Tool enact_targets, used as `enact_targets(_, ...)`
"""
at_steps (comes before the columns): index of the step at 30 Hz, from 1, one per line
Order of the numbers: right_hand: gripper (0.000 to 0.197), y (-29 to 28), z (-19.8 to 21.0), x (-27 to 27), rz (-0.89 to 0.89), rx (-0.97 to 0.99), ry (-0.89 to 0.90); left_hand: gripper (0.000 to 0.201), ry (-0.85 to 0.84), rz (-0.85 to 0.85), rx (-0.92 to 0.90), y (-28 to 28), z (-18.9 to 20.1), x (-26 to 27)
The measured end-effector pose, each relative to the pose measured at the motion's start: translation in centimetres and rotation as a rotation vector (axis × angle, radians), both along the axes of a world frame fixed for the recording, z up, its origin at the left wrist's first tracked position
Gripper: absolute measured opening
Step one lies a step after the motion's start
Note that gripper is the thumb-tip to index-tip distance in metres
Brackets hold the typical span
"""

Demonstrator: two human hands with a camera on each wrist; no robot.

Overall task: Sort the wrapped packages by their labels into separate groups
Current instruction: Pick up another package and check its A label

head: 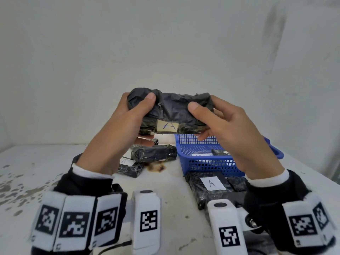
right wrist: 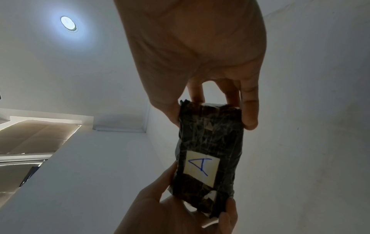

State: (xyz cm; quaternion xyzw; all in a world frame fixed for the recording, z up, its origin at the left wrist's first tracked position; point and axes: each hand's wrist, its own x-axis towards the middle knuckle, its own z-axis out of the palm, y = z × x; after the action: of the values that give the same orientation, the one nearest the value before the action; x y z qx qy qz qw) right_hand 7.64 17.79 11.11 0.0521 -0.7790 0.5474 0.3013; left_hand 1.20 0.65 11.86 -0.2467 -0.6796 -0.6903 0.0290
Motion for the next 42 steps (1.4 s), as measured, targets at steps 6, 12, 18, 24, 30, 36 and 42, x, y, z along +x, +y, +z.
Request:
enact_targets(6, 0.014, -0.3, 0.0, 0.2, -0.049, 0.091, 0.018, 0.017, 0.008, 0.012, -0.023, -0.5, 0.0, -0.2)
enact_targets(12, 0.015, -0.3, 0.0, 0.2, -0.052, 0.111, -0.008, 0.015, 0.018, 0.024, -0.053, -0.5, 0.0, -0.1)
enact_targets(18, 0.019, -0.3, 0.0, 0.4, -0.029, 0.101, -0.004, 0.025, -0.006, -0.015, -0.095, 0.0, -0.1, 0.2)
enact_targets(24, 0.028, -0.1, 0.1, 0.5, -0.008, 0.080, 0.021, 0.026, 0.032, -0.018, -0.085, 0.3, -0.2, 0.4)
enact_targets(30, 0.021, 0.1, 0.2, 0.5, -0.015, 0.060, 0.040, 0.038, 0.081, 0.023, -0.105, 0.8, -0.4, 0.9)
enact_targets(36, 0.020, 0.3, 0.2, 0.4, -0.041, 0.082, 0.045, 0.033, 0.059, 0.033, -0.106, 0.9, -0.3, 1.2)
enact_targets(42, 0.021, 0.4, 0.3, 0.4, -0.019, 0.109, 0.026, 0.036, 0.046, 0.070, -0.129, 0.3, -0.3, 0.7)
